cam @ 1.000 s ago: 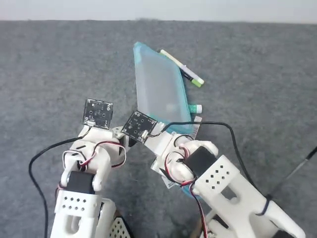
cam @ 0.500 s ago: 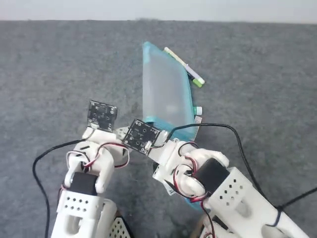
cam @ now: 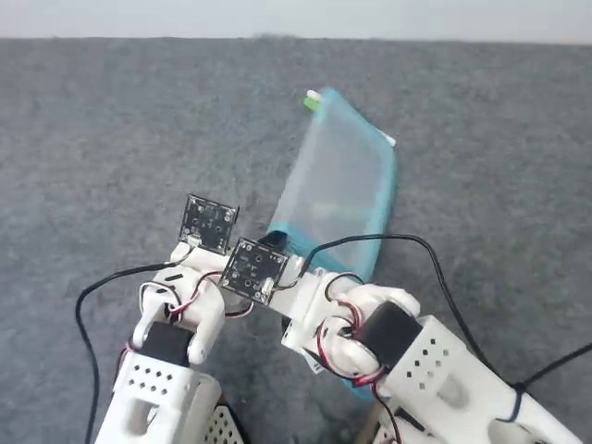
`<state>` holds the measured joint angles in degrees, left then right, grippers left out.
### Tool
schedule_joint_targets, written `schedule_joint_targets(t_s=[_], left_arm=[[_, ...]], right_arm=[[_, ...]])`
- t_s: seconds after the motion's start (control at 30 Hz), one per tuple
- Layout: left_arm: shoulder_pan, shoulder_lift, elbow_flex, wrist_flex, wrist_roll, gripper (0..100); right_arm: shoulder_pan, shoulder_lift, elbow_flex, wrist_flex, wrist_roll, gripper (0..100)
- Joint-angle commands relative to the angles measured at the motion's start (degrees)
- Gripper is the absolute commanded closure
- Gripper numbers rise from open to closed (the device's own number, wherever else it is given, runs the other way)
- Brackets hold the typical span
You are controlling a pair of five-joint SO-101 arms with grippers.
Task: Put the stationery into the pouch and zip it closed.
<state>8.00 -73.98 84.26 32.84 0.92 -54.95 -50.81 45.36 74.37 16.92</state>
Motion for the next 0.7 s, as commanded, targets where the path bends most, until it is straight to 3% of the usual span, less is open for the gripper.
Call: schedule_joint_targets(t_s=[0.0,0.17,0.43,0.67], left_arm=[[-0.2,0.3,-0.4,-2.7,1.0,82],[-5.3,0.3,-0.7,-2.7,1.0,100],[-13.7,0.3,-0.7,-2.4,1.1,99],[-14.4,0.2,-0.4,3.2,0.7,99]], right_arm=[[-1.3,-1.6,-0.2,1.2,1.3,99.3],[6.6,-1.3,-0.2,1.3,2.6,99.3],[17.5,-1.1,-0.8,0.3,4.7,99.3],[21.7,-1.0,-3.1,0.3,4.7,99.3]])
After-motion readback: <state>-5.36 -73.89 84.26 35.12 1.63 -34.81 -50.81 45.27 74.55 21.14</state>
